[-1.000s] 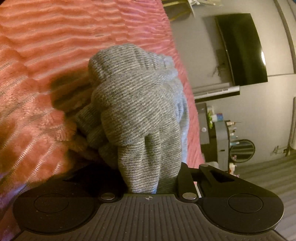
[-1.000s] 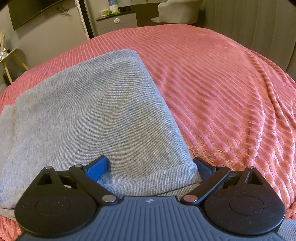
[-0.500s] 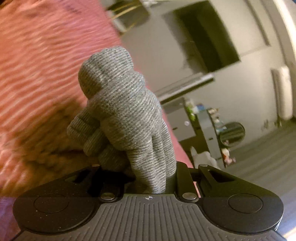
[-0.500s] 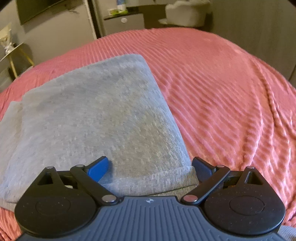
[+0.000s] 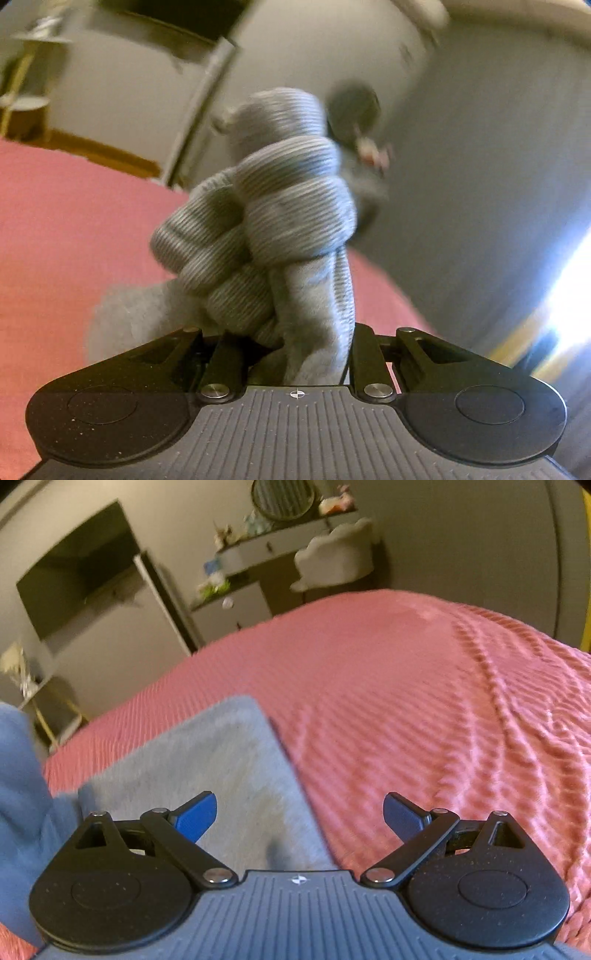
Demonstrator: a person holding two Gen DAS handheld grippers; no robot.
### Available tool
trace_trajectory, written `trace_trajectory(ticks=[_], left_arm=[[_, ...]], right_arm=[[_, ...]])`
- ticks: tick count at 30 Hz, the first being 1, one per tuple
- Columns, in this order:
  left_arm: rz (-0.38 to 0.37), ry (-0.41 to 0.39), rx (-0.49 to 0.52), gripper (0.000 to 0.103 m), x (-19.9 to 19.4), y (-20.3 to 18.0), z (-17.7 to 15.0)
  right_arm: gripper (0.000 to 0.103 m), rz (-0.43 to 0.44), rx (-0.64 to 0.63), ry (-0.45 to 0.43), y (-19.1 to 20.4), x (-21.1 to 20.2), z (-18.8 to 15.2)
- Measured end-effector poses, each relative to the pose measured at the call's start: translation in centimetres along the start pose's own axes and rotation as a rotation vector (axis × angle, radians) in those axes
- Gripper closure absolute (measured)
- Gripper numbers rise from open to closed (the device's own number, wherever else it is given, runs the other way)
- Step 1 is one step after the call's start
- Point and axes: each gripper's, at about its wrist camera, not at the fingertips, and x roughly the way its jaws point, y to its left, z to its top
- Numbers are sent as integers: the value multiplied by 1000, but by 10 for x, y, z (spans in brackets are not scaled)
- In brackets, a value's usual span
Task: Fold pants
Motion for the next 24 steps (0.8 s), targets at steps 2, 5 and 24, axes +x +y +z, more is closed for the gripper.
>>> trace_trajectory(ticks=[2, 5, 24], left_arm=[[31, 93, 95, 79, 43, -34, -32], [163, 260, 262, 53, 101, -76, -90], [427, 139, -354, 10, -11, 53, -72]], right_arm=[[6, 6, 25, -10, -11, 0, 1], [6, 42, 105, 20, -28, 7, 1], [6, 346, 185, 281, -2, 40, 3]])
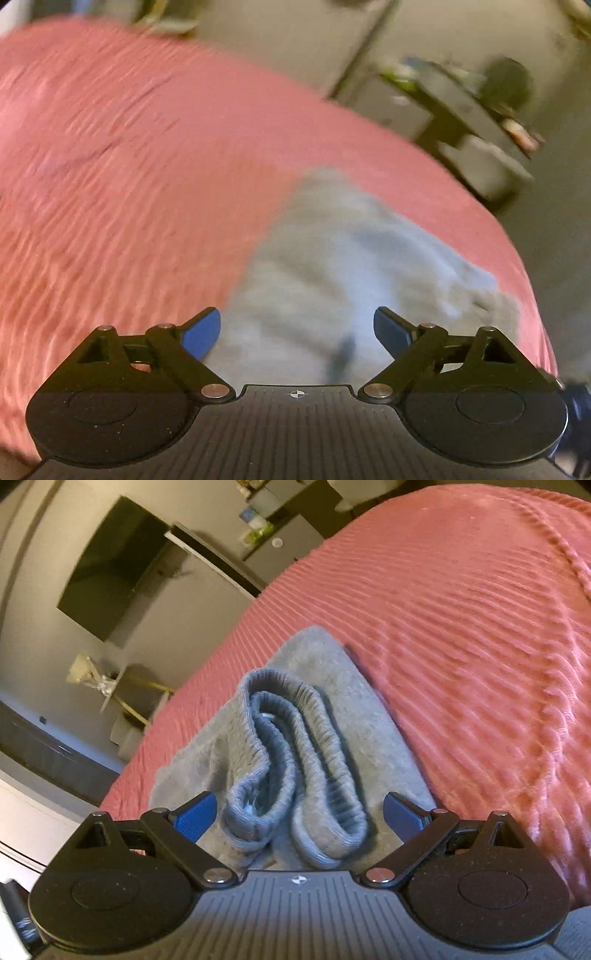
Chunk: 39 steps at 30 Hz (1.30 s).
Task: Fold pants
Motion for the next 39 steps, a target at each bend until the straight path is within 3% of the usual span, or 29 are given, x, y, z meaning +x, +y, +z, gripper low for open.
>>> trace_trajectory(ticks=[2, 5, 8, 11, 12, 14, 17, 20, 23, 26, 29, 31, 33, 35, 37, 39], left_arm=[[16, 31, -31, 11, 7, 3, 1], [15, 41, 22, 9, 12, -10, 0], [50, 58, 76, 9, 32, -18, 4], [37, 95, 34, 8, 42, -11, 7], [29, 98, 14, 8, 29, -1, 7], [18, 97, -8, 8, 30, 9, 2], [-11, 71, -15, 8, 27, 9, 2], [-67, 13, -18, 8, 19, 8, 3], [-63, 10, 10, 8, 20, 5, 2], [-10, 36, 44, 8, 25, 0, 1], [11, -17, 76, 8, 20, -4, 3], [42, -44, 120, 8, 19, -10, 4], [81, -25, 173, 8, 24, -18, 2], [103, 18, 213, 8, 33, -23, 0], [118, 46, 230, 8, 38, -25, -3], [130, 58, 234, 6, 40, -23, -4]], right_arm=[[6, -20, -36, 6, 10, 7, 5], [6, -98, -42, 81, 13, 26, 12], [6, -64, -16, 120, 12, 44, 16], [7, -85, -53, 139, 23, 58, 17], [10, -96, -89, 135, 29, 62, 16], [51, -116, -175, 100, 44, 65, 15], [60, -68, -178, 51, 56, 54, 24], [61, -10, -202, -56, 62, 36, 26], [57, -56, -254, -143, 52, 30, 17], [36, -228, -266, -47, 32, 54, 13], [15, -186, -219, -134, 36, 32, 18], [12, -162, -221, -247, 41, 10, 19], [9, -86, -239, -289, 45, -2, 17], [8, -50, -283, -273, 46, 3, 10], [8, -124, -375, -236, 45, 23, 0], [8, -238, -458, -123, 43, 50, -8]])
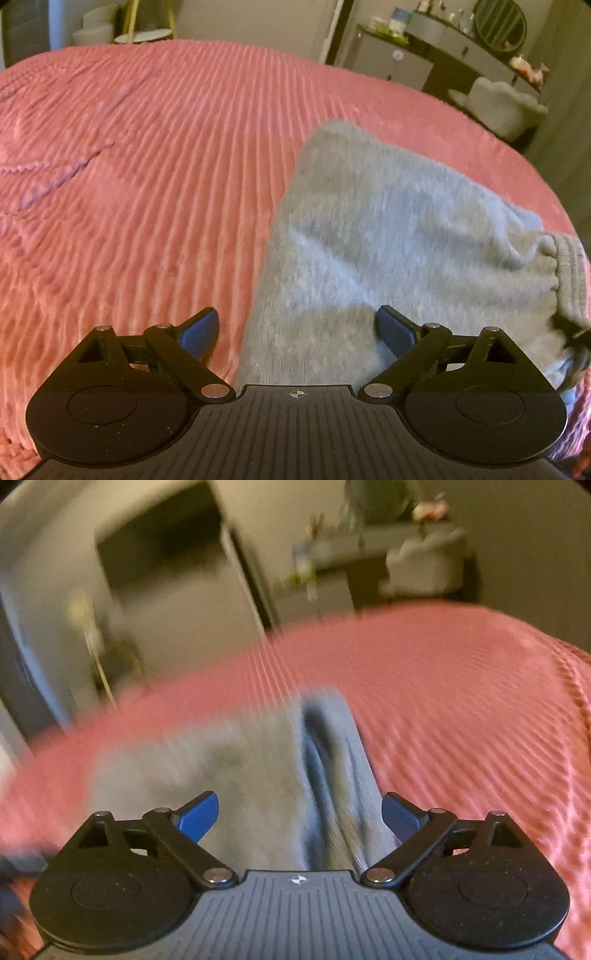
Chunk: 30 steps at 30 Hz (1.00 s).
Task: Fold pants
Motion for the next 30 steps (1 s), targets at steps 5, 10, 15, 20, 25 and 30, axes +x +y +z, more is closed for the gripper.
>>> trace_trajectory(ticks=[5, 10, 15, 20, 25, 30], left_arm=[[-1, 17, -17, 4, 3, 3, -2], [6, 18, -1, 4, 3, 2, -5], [-6, 11, -1, 4, -5, 1, 1], [-137, -1, -41, 4, -12, 12, 19], [-232, 84, -98, 4, 8, 32, 38], [-324, 214, -90, 5, 43, 45, 53]], right_arm=[[6, 32, 97, 111, -14, 20, 4], [6, 41, 109, 139, -22, 29, 3], [5, 58, 135, 174, -21, 29, 9], [5, 71, 152, 275, -23, 41, 25], [6, 159, 113, 411, -34, 53, 58], [6, 343, 98, 462, -60, 64, 64]])
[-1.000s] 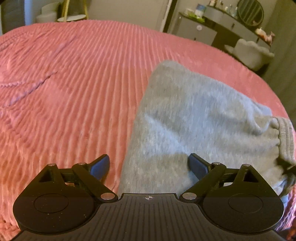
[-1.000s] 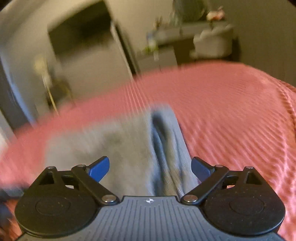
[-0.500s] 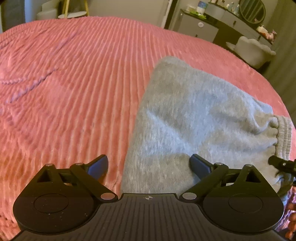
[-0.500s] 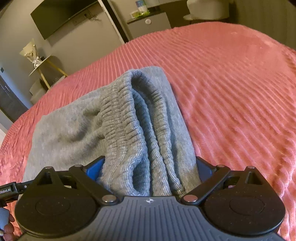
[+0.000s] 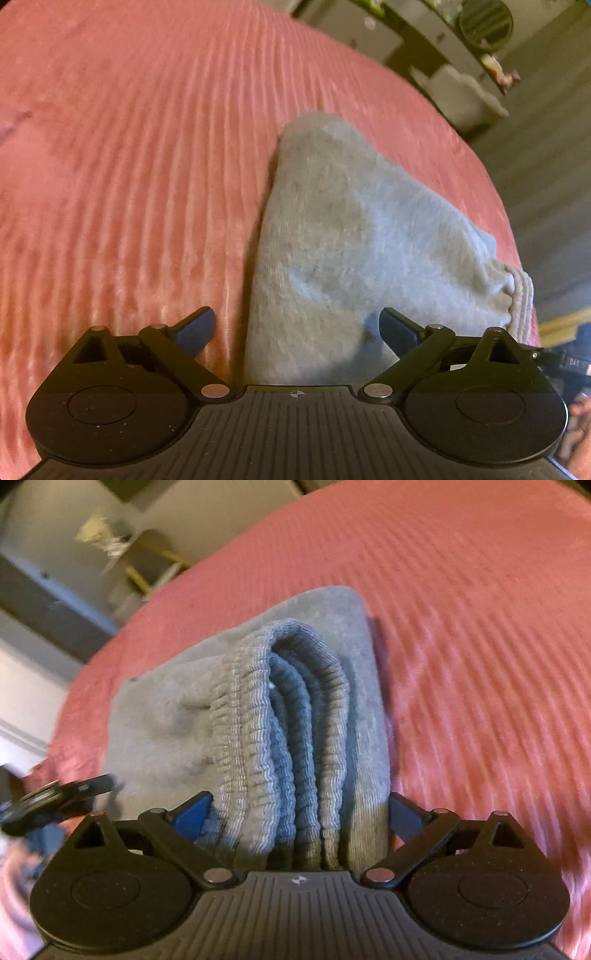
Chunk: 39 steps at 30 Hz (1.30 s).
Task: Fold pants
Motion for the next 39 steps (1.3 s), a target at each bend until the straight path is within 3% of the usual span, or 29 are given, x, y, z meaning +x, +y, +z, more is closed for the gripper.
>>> trace_trajectory(ticks=[8, 14, 20, 23, 25, 27, 29, 30, 32, 35, 39], left_arm=[[-334, 127, 42, 4, 29, 14, 19], [-434, 226, 193, 0, 61, -2, 34], [-401, 305, 337, 0, 74, -23, 30], [-356, 322, 277, 0, 75, -29, 34], [-299, 297, 205, 0, 74, -34, 32], [-252, 246, 207, 3, 68, -45, 25], [-171, 190, 287, 29, 58, -54, 14], [-138, 176, 315, 35, 53, -58, 11], [-150, 158, 286, 56, 41, -61, 9], [-129, 137, 310, 62, 25, -75, 9], [-160, 78, 340, 66, -2, -92, 23]], right_arm=[[6, 221, -7, 31, -47, 11, 12], [5, 298, -44, 1, -62, 19, 5], [5, 257, -17, 29, -60, 22, 12], [5, 187, -4, 1, -47, 26, 11], [5, 122, -12, -29, -37, 27, 6], [5, 51, -17, -69, -26, 26, -1], [12, -39, -84, -94, -5, 24, -11], [15, -81, -130, -99, 4, 23, -16], [31, -114, -168, -117, 17, 14, -21], [39, -48, -102, -104, 21, -1, -18], [45, -16, -148, -155, 47, -17, -9]])
